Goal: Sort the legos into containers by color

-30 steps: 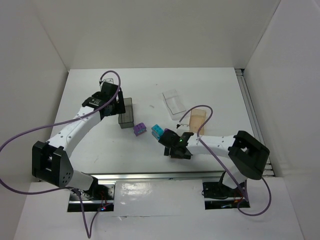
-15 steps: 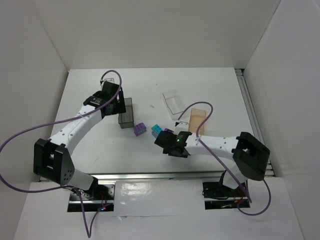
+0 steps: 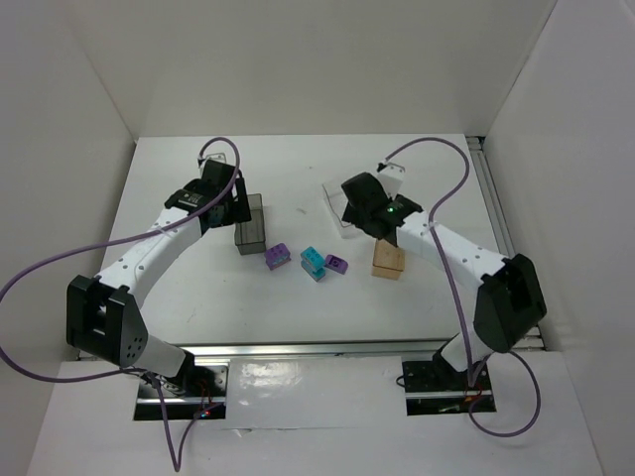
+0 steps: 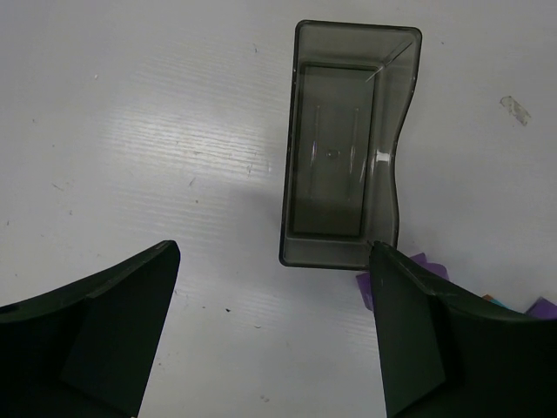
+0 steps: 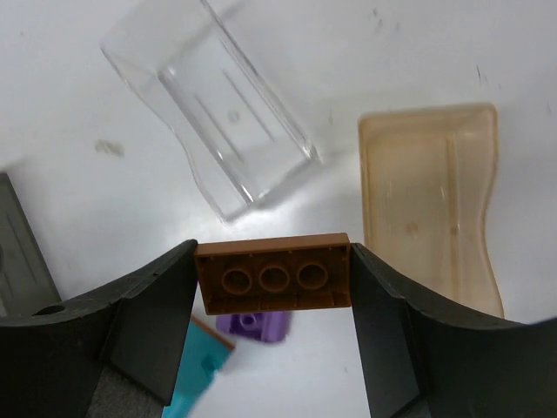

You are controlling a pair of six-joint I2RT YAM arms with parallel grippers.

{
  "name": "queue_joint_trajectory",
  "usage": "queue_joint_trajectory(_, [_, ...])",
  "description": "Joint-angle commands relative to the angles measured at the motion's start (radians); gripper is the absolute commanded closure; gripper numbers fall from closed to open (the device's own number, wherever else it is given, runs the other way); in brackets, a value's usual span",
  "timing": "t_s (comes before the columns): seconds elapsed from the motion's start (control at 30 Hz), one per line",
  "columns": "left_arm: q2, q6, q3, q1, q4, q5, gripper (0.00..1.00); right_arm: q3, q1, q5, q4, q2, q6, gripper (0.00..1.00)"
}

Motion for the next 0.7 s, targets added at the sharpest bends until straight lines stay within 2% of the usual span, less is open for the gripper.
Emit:
queue_joint_trajectory(0.0, [-0.031, -0.018, 0.02, 0.004, 0.01, 0.032, 0.05, 0.146, -0.051, -0.04, 0.134, 0.108, -0.151, 0.41])
queue_joint_trajectory(0.2, [-0.031, -0.018, 0.02, 0.004, 0.0, 0.069, 0.05, 0.295, -0.104, -0.074, 0.183, 0.335, -0.193, 0.4])
queue_joint_trajectory(0.27, [-0.031, -0.008, 0.02, 0.004, -0.001, 0.069, 0.05, 0.357, -0.114, -0.083, 0.194, 0.383, -0.202, 0.31])
queue_joint_trajectory(0.33, [-0.042, 0.002, 0.02, 0.004, -0.01, 0.069, 0.05, 0.397, -0.115, -0.1, 0.174, 0.442, -0.214, 0.16])
queue_joint_trajectory(0.37, [-0.051, 0.002, 0.02, 0.004, -0.019, 0.069, 0.05, 0.435, -0.115, -0.1, 0.162, 0.456, -0.225, 0.05])
queue_joint_trajectory(0.4, [-0.051, 0.002, 0.02, 0.004, -0.019, 0.069, 0.05, 0.447, -0.115, -0.089, 0.148, 0.456, -0.225, 0.03])
queue_joint_trajectory(0.47, [-0.051, 0.011, 0.02, 0.004, -0.019, 0.069, 0.05, 0.438, -0.104, -0.077, 0.148, 0.432, -0.234, 0.03])
queue_joint_trajectory(0.53, [-0.051, 0.011, 0.029, 0.004, -0.019, 0.069, 0.05, 0.356, -0.095, -0.077, 0.169, 0.339, -0.245, 0.05])
queue_joint_trajectory(0.6, [-0.051, 0.011, 0.038, 0.004, -0.019, 0.069, 0.05, 0.232, -0.085, -0.115, 0.194, 0.232, -0.271, 0.14])
queue_joint_trajectory(0.67, [-0.042, 0.02, 0.048, 0.004, -0.019, 0.069, 0.05, 0.143, -0.059, -0.161, 0.209, 0.167, -0.323, 0.18])
